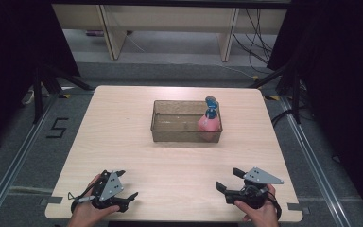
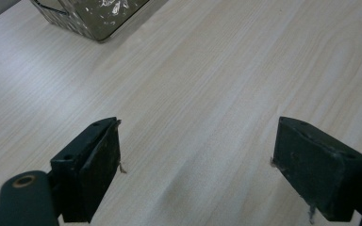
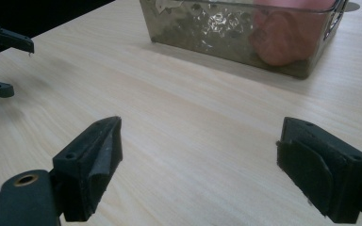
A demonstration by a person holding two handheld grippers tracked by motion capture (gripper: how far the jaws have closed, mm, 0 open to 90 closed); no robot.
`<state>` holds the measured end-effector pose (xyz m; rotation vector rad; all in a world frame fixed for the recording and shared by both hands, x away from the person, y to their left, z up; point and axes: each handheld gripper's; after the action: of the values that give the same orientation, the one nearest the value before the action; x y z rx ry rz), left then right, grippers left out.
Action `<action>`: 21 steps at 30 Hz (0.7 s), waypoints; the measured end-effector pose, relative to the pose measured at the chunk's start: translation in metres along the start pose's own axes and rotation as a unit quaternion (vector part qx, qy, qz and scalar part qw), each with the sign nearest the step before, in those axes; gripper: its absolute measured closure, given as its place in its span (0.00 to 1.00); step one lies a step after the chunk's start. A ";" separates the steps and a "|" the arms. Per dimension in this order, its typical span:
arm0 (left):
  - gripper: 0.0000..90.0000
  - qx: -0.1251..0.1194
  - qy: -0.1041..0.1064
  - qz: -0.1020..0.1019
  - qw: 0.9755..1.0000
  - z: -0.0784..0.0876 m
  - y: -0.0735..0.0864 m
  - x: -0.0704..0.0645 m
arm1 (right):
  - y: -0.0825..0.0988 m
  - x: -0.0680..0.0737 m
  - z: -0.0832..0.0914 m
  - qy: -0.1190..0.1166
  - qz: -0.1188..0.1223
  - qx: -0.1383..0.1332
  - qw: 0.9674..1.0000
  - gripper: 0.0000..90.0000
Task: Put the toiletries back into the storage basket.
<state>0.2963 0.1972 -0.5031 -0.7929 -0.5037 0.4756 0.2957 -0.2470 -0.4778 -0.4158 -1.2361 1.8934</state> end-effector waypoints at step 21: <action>0.17 0.002 0.000 0.000 1.000 0.000 0.000 -0.001 | 0.014 0.009 0.008 -0.002 -0.008 0.035 0.999 0.17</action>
<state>0.2958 0.1966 -0.5031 -0.7882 -0.5033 0.4765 0.2788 -0.2470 -0.4849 -0.3635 -1.1699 1.9177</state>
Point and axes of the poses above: each handheld gripper's, and its own axes: z roughly backward along the jaws, y roughly out of its underside, x roughly to its left, and after that the axes turned 1 degree about y, right-handed
